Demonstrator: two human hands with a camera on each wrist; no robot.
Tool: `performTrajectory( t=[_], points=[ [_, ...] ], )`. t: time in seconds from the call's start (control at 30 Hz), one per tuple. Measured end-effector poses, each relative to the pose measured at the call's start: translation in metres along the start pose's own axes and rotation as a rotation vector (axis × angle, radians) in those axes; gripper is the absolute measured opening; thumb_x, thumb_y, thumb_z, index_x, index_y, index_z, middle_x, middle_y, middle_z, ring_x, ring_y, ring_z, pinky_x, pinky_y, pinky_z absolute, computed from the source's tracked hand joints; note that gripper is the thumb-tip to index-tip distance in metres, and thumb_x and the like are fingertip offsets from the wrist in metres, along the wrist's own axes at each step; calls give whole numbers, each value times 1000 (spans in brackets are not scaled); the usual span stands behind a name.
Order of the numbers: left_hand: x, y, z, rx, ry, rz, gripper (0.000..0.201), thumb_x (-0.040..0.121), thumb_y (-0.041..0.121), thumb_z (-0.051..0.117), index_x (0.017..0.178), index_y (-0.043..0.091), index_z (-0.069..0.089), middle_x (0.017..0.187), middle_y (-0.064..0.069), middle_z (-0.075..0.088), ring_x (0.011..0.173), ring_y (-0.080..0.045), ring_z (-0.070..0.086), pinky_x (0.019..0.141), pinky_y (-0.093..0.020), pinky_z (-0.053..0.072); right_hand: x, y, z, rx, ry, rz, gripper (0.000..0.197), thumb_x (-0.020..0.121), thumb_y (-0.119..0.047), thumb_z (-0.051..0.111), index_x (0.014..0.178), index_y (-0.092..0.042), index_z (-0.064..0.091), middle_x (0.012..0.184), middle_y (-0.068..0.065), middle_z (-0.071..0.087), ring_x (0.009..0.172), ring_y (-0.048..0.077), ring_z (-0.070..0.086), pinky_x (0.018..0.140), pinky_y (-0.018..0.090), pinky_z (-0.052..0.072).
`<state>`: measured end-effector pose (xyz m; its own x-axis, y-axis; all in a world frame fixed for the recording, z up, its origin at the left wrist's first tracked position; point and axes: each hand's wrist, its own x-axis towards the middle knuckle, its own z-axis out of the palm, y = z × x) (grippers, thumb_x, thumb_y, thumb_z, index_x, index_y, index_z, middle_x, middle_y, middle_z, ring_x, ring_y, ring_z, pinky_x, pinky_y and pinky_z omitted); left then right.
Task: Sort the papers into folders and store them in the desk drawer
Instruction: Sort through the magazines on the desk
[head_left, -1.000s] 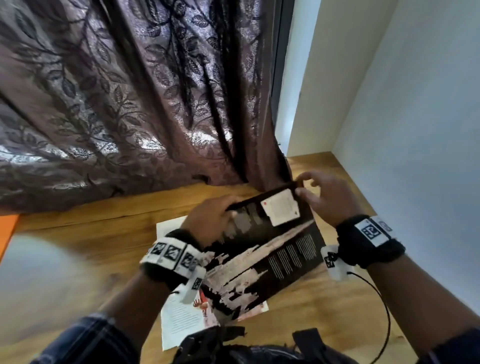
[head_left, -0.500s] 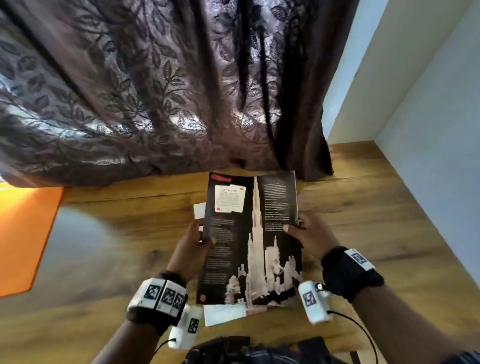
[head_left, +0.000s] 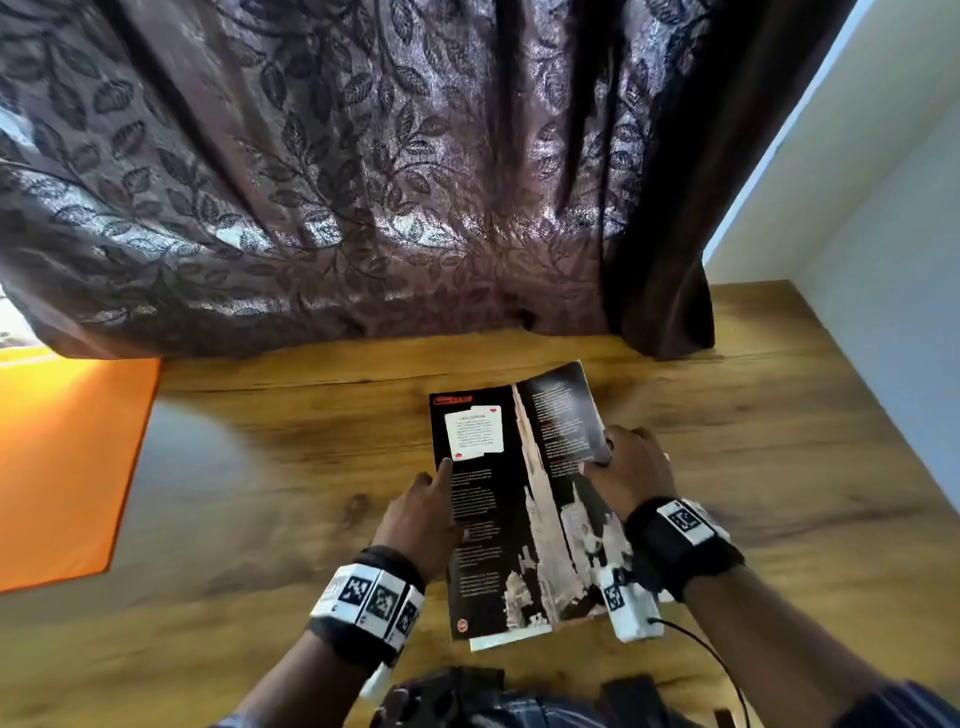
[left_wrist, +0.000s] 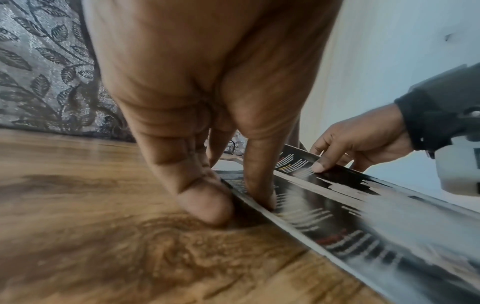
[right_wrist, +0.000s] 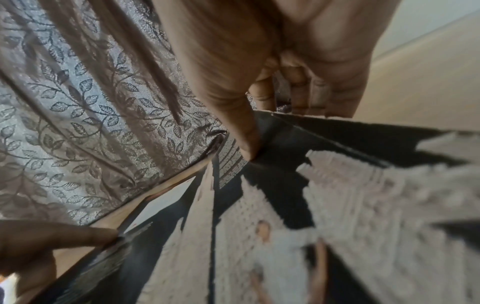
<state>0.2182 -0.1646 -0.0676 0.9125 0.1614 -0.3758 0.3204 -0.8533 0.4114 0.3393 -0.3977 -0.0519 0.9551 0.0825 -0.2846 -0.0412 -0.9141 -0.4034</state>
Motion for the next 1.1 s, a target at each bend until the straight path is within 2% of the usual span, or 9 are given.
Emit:
performTrajectory(
  t=[0.1, 0.27, 0.5, 0.67, 0.77, 0.83, 0.9, 1.0, 1.1],
  points=[
    [-1, -1, 0, 90, 27, -2, 91, 85, 39, 71, 153, 27, 12, 98, 2, 62, 81, -15, 63, 62, -28, 52, -5, -4, 0, -36, -5, 55, 40, 81, -29, 72, 116, -19, 56, 125, 10, 46, 109, 35, 54, 90, 38, 45],
    [-4, 0, -5, 133, 24, 9, 95, 82, 48, 72, 152, 30, 12, 97, 4, 63, 78, -13, 62, 56, -25, 43, -7, -6, 0, -17, 4, 81, 40, 82, -26, 69, 117, -18, 50, 116, 10, 50, 108, 38, 53, 87, 39, 45],
    [-10, 7, -7, 199, 27, 13, 96, 84, 52, 69, 154, 27, 8, 112, 0, 61, 94, -18, 63, 64, -28, 43, 16, 5, -7, 140, -45, 165, 32, 68, -42, 74, 81, -15, 64, 80, 2, 69, 78, 24, 66, 62, 29, 47],
    [-8, 3, -5, 178, 26, 23, 97, 83, 53, 69, 155, 30, 9, 114, 3, 61, 97, -17, 63, 71, -29, 49, 10, 5, -7, 301, -44, 154, 34, 76, -28, 76, 52, -15, 55, 51, -2, 55, 52, 17, 53, 50, 27, 33],
    [-7, 0, -5, 174, 36, 32, 97, 82, 55, 69, 154, 31, 9, 115, 3, 61, 97, -16, 63, 70, -28, 48, 11, 9, -4, 371, -12, 109, 25, 77, -29, 77, 81, -13, 58, 73, 0, 61, 69, 19, 57, 56, 29, 37],
    [-6, 0, -5, 158, 26, 39, 96, 82, 55, 69, 154, 31, 10, 116, 4, 62, 98, -16, 63, 72, -28, 50, 13, 14, -2, 438, -29, 82, 33, 78, -27, 78, 104, -13, 61, 97, 0, 67, 90, 19, 62, 71, 30, 45],
    [-6, 0, -7, 104, 12, 61, 90, 83, 51, 69, 153, 33, 15, 116, 4, 63, 98, -16, 64, 74, -30, 52, 13, 19, -2, 437, -30, 16, 26, 80, -23, 77, 102, -13, 67, 97, 1, 71, 90, 19, 66, 76, 31, 49],
    [3, -4, -17, -90, 31, -13, 73, 89, 46, 63, 149, 25, 27, 115, -2, 68, 103, -25, 66, 78, -35, 50, 5, 21, -8, 490, 15, -103, 6, 85, -16, 72, 88, -15, 68, 83, -1, 73, 79, 17, 69, 68, 30, 50],
    [13, -6, -32, -463, 40, -111, 79, 88, 59, 54, 147, 10, 36, 121, -13, 67, 110, -32, 64, 90, -45, 51, -4, 22, -22, 676, 6, -191, 11, 89, -17, 69, 100, -20, 69, 93, -4, 76, 87, 11, 72, 78, 34, 55]
  ],
)
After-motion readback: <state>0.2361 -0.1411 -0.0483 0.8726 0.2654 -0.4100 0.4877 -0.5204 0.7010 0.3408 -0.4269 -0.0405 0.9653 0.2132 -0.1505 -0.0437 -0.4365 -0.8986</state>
